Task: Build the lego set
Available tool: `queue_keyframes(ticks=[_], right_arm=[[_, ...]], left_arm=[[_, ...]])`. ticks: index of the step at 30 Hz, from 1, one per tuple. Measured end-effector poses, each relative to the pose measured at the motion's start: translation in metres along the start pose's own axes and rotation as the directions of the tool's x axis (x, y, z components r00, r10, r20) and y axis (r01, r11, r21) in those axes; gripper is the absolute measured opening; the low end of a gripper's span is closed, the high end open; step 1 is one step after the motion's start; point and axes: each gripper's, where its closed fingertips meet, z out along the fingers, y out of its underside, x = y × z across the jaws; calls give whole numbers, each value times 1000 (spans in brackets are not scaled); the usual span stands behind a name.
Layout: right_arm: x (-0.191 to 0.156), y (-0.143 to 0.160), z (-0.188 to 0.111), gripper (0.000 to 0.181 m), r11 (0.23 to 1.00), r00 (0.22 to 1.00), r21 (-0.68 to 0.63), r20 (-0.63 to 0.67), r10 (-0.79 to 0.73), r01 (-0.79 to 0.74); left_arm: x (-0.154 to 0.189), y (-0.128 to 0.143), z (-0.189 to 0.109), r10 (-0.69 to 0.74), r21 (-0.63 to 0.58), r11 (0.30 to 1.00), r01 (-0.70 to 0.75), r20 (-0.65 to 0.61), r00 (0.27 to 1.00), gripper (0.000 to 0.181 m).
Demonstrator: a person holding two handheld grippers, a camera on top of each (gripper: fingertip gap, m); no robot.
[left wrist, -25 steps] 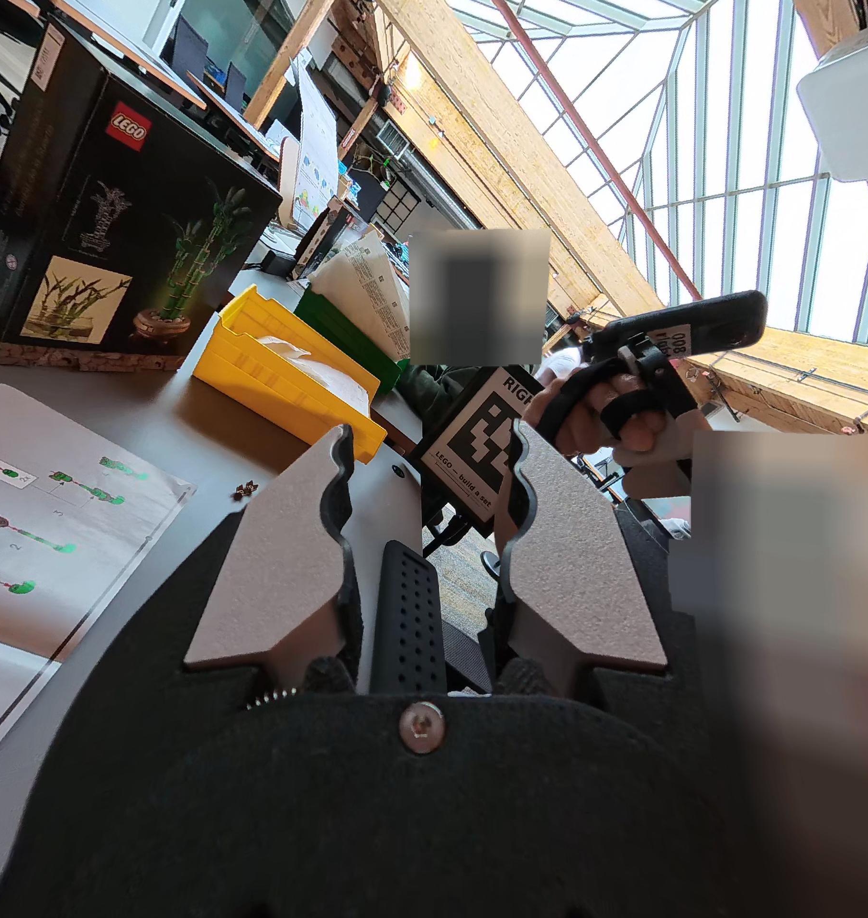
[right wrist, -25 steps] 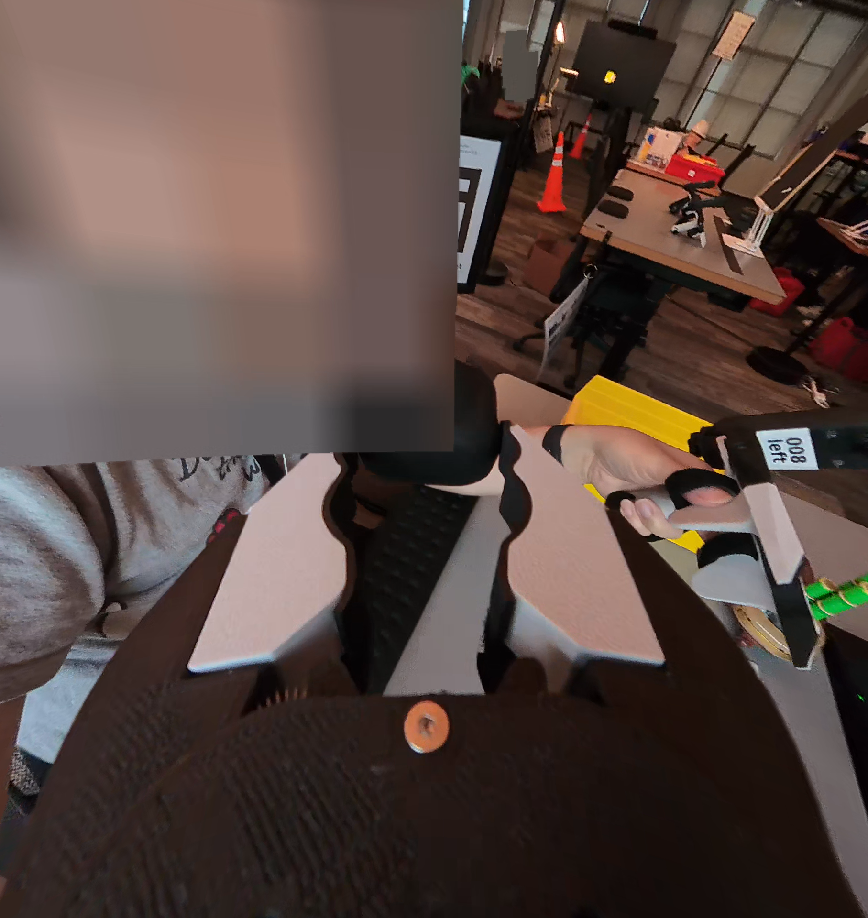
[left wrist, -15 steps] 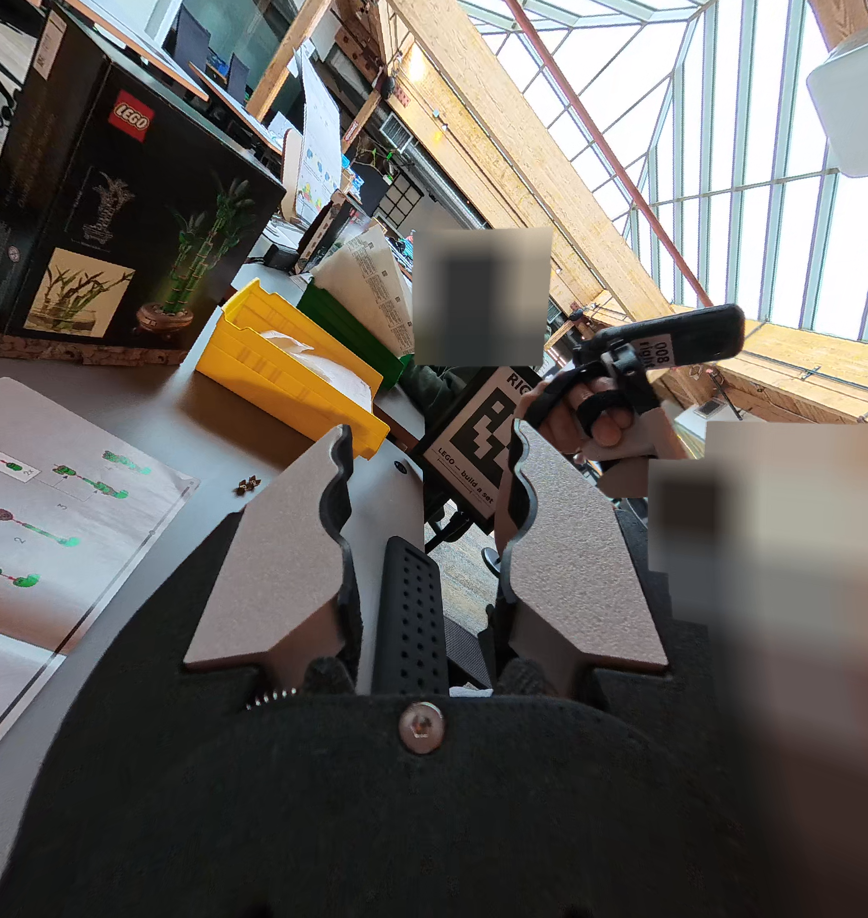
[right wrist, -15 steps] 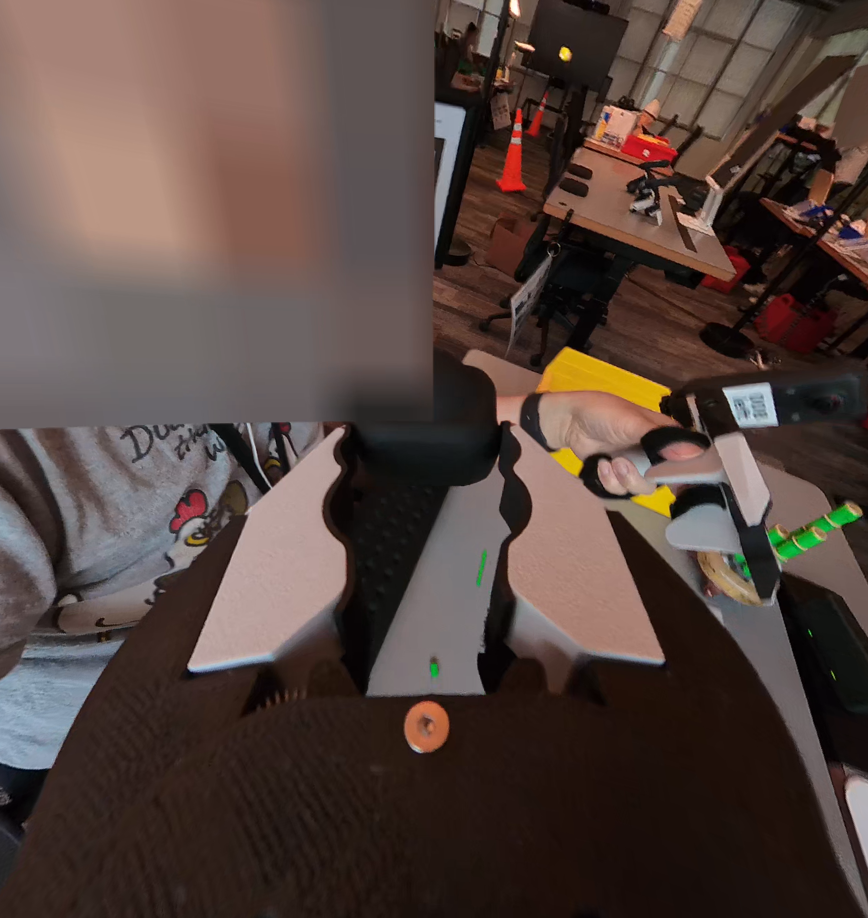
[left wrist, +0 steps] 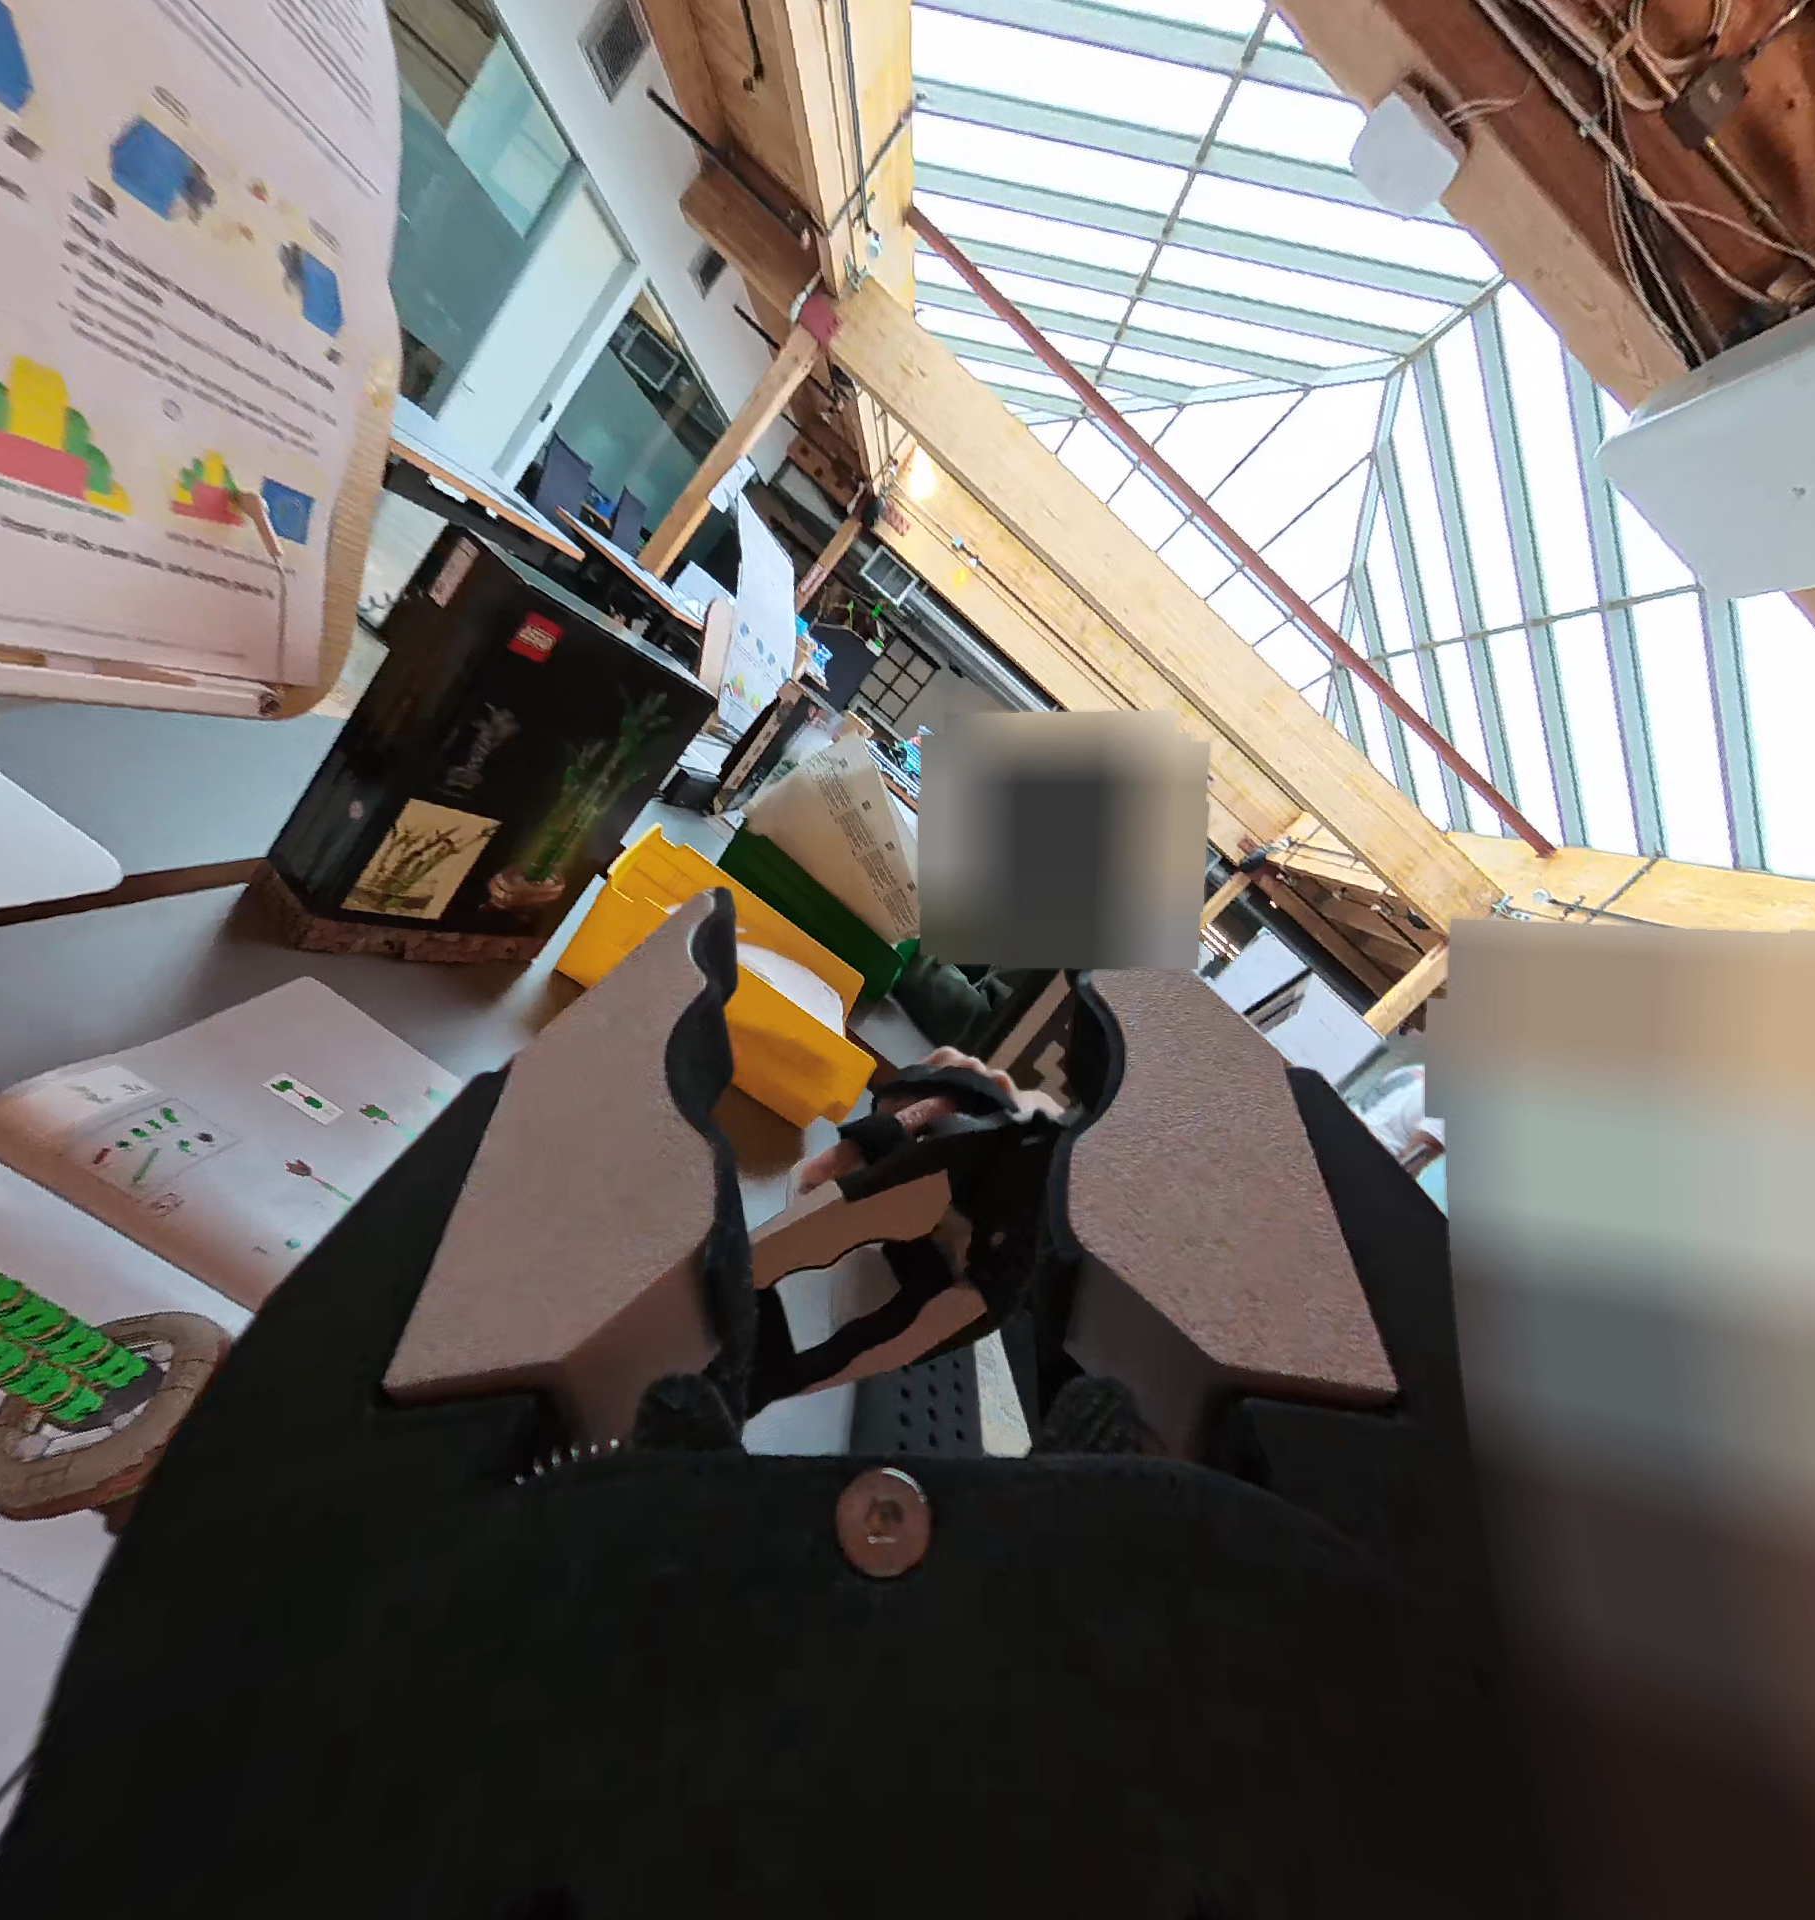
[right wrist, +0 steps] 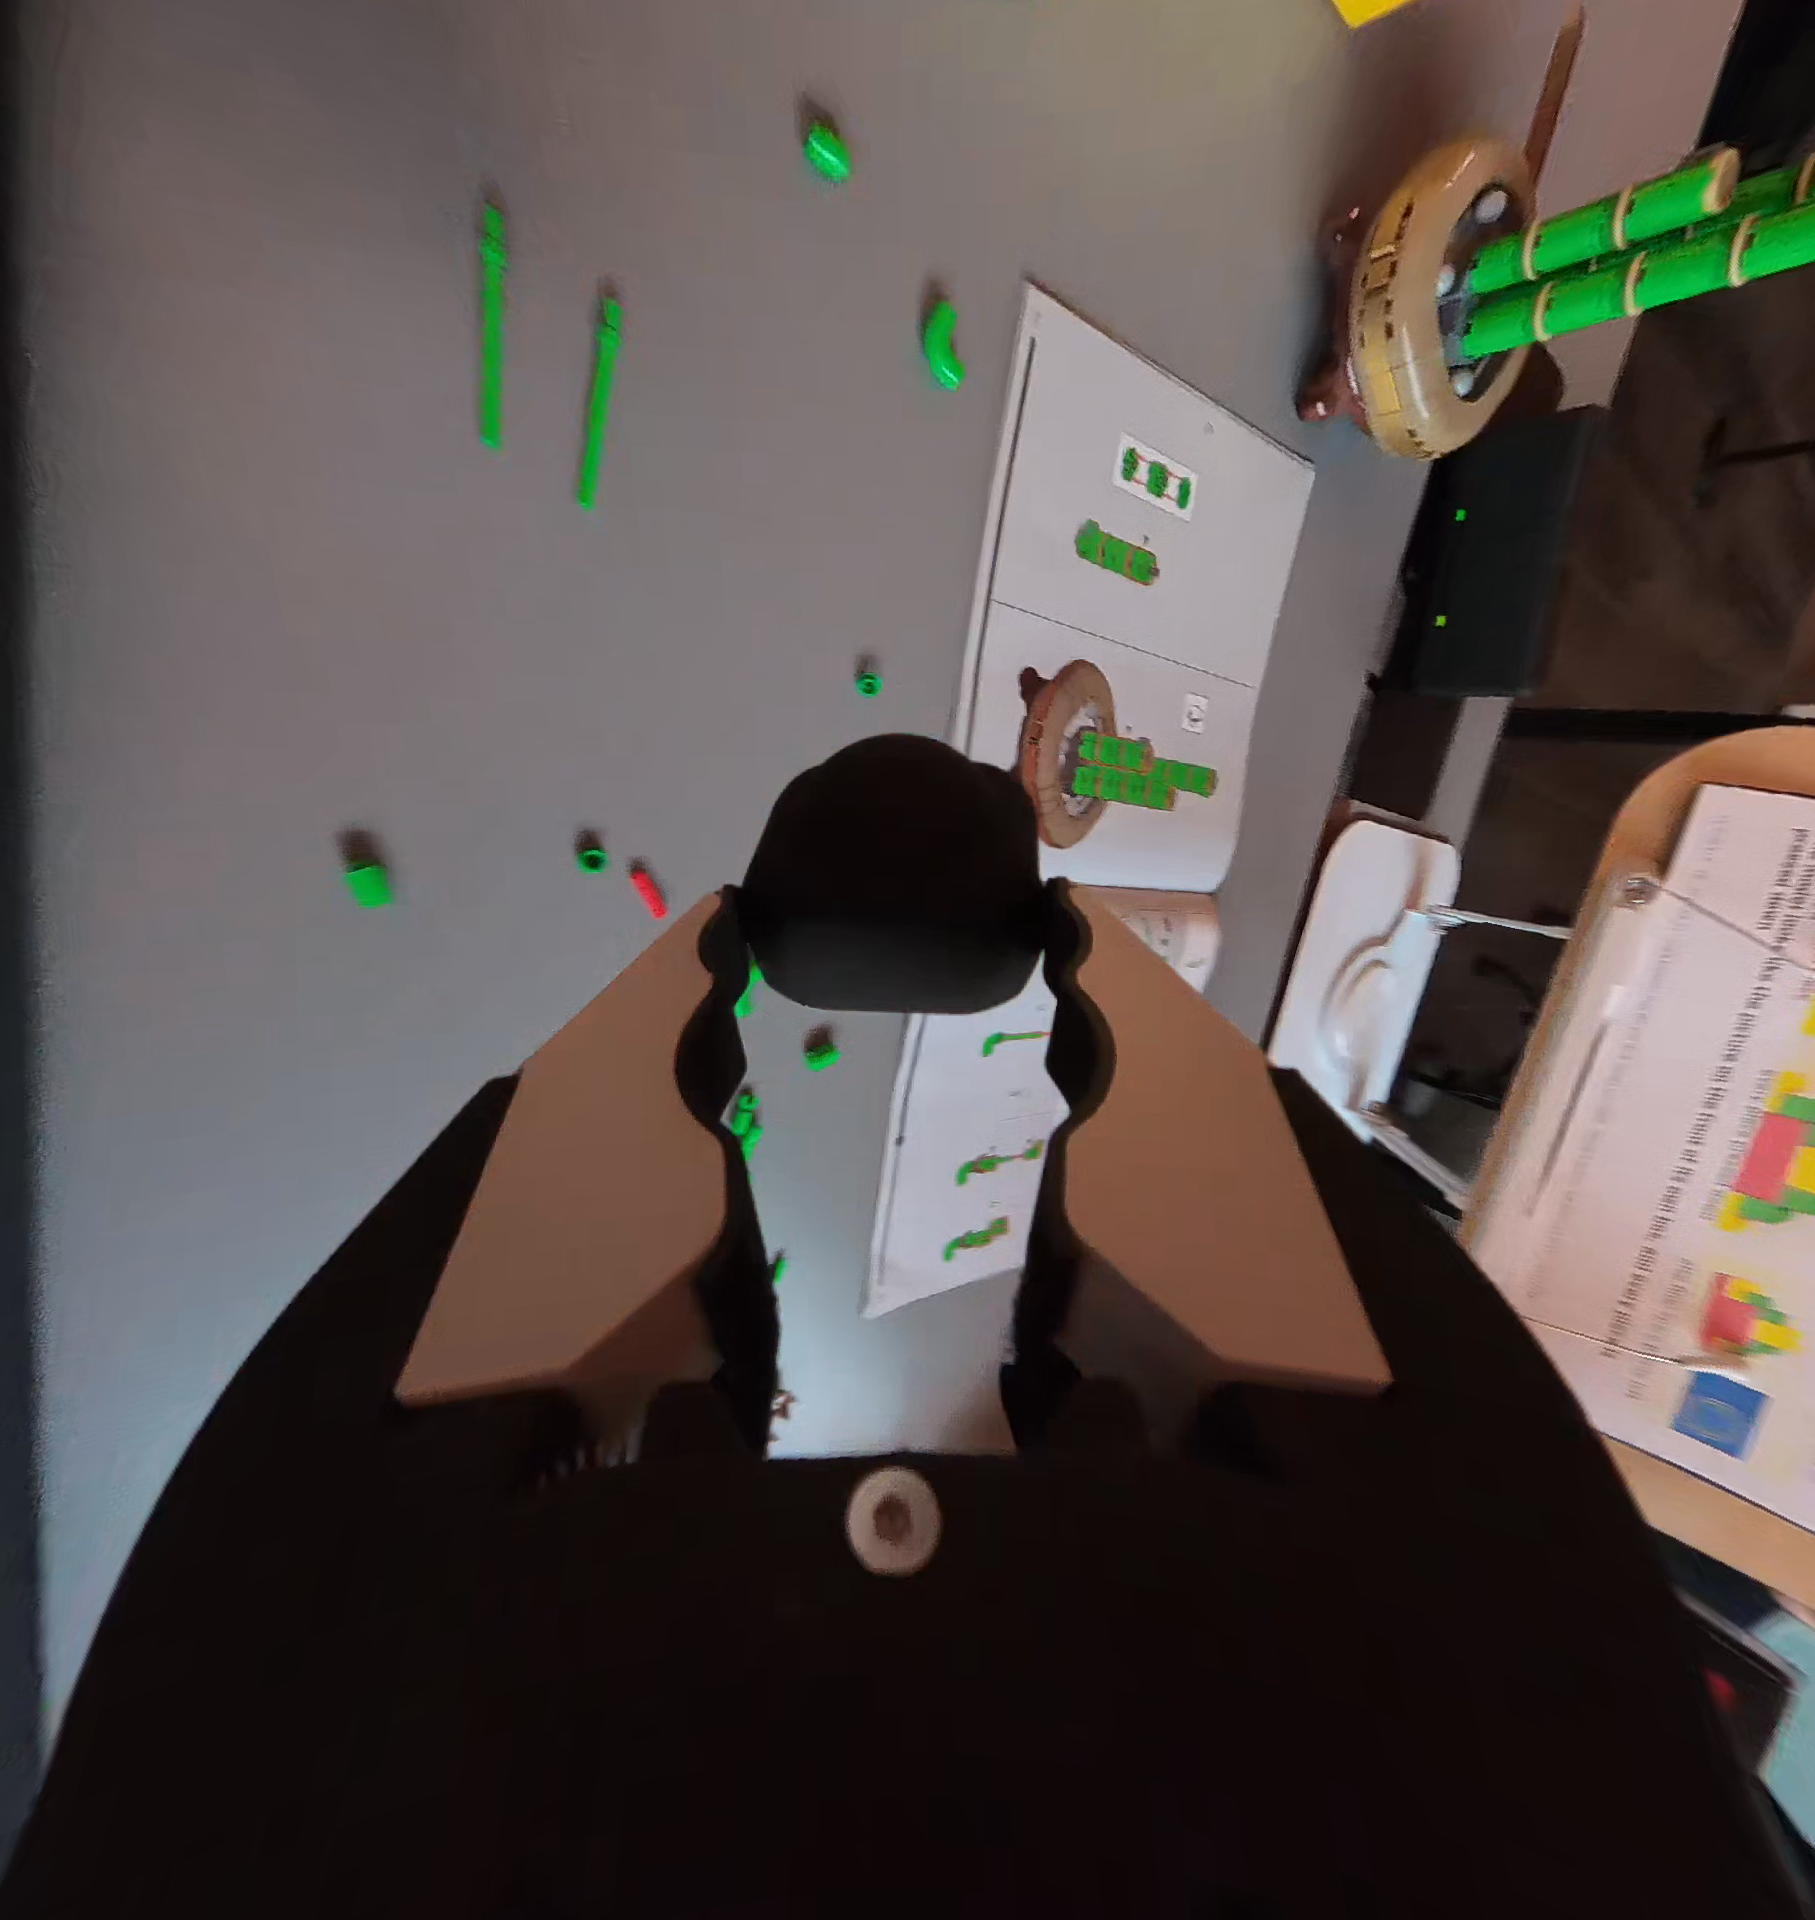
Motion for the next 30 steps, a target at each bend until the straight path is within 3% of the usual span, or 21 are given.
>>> queue_keyframes(ticks=[1, 4, 7, 15, 22, 26, 30], right_arm=[[3, 0, 7, 56, 1000, 999, -12, -44, -16, 16], [12, -3, 16, 56, 994, 970, -41, -219, -106, 100], [1, -10, 20, 56, 995, 950, -13, -297, -101, 102], [-12, 5, 32, 56, 999, 977, -33, -213, -7, 0], [-23, 15, 34, 56, 958, 986, -234, 27, -167, 169], [-27, 30, 27, 57, 888, 953, -407, 286, -99, 214], [-27, 24, 20, 56, 801, 880, -513, 475, -33, 307]], left_arm=[[0, -4, -4, 4, 14, 1000, -4, 5, 1000, 62], [3, -11, -13, 4, 44, 999, -4, -5, 1000, 62], [3, -15, -18, 1, 60, 998, 0, -13, 1000, 61], [6, -16, -19, 0, 66, 998, 2, -24, 1000, 61], [10, -18, -22, 6, 73, 997, -4, -28, 1000, 62], [12, -24, -30, 9, 96, 995, -6, -35, 999, 61], [18, -29, -41, 21, 112, 994, -16, -41, 999, 61]])
